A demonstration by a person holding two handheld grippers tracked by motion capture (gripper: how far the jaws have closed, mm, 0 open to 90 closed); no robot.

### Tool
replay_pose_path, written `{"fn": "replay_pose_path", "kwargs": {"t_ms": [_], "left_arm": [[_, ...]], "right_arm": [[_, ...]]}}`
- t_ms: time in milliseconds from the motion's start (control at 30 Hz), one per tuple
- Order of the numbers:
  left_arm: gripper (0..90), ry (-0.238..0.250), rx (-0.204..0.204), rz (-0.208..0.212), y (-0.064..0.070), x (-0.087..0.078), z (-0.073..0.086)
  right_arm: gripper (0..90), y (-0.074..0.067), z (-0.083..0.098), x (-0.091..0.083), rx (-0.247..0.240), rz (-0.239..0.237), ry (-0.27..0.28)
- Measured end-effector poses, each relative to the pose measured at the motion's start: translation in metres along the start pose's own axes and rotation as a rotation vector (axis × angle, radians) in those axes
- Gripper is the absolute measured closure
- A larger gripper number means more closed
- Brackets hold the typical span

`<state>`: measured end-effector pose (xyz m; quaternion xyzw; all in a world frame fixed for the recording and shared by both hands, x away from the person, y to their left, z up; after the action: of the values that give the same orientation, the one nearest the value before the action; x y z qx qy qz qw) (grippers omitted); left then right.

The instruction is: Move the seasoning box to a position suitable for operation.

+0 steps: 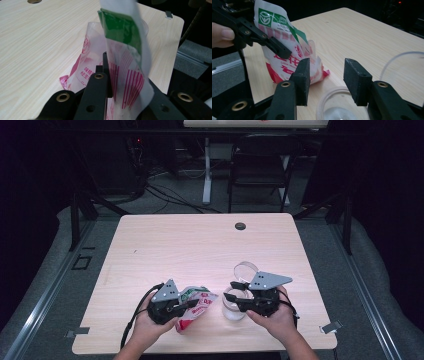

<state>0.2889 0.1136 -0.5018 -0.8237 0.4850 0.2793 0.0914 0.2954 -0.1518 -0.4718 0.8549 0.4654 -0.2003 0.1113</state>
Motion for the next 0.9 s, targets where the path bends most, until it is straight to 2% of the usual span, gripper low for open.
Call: {"fn": "replay_pose_path", "kwargs": {"t_ms": [267,533,700,900], "left_arm": [[87.2,0.028,-0.030,-0.001,0.004,0.001,0.005],[86.6,0.034,-0.035,0.005,0.007,0.003,0.007],[86.6,0.033,-0.035,0.008,0.007,0.003,0.008],[86.6,0.035,-0.039,0.010,0.008,0.003,0.008]], "right_arm": [[58.6,-0.011,-0.006,0.017,-0.029,-0.070,-0.013],[68.2,-0.021,-0.006,0.031,-0.059,-0.111,-0.050],[73.1,-0.025,-0.006,0.039,-0.084,-0.118,-0.067],[76.8,-0.026,-0.006,0.047,-0.089,-0.130,-0.087]]}}
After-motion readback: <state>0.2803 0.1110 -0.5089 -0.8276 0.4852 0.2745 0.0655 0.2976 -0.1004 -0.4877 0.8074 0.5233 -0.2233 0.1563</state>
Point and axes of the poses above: each handheld gripper's, and its own axes: x roughly forward along the jaws, z roughly out of its underside, y roughly to its right, the point moved 2 cm from there along x, roughly forward along the jaws, and after that the axes turned 2 degrees about -x, right-handed, at the moved point
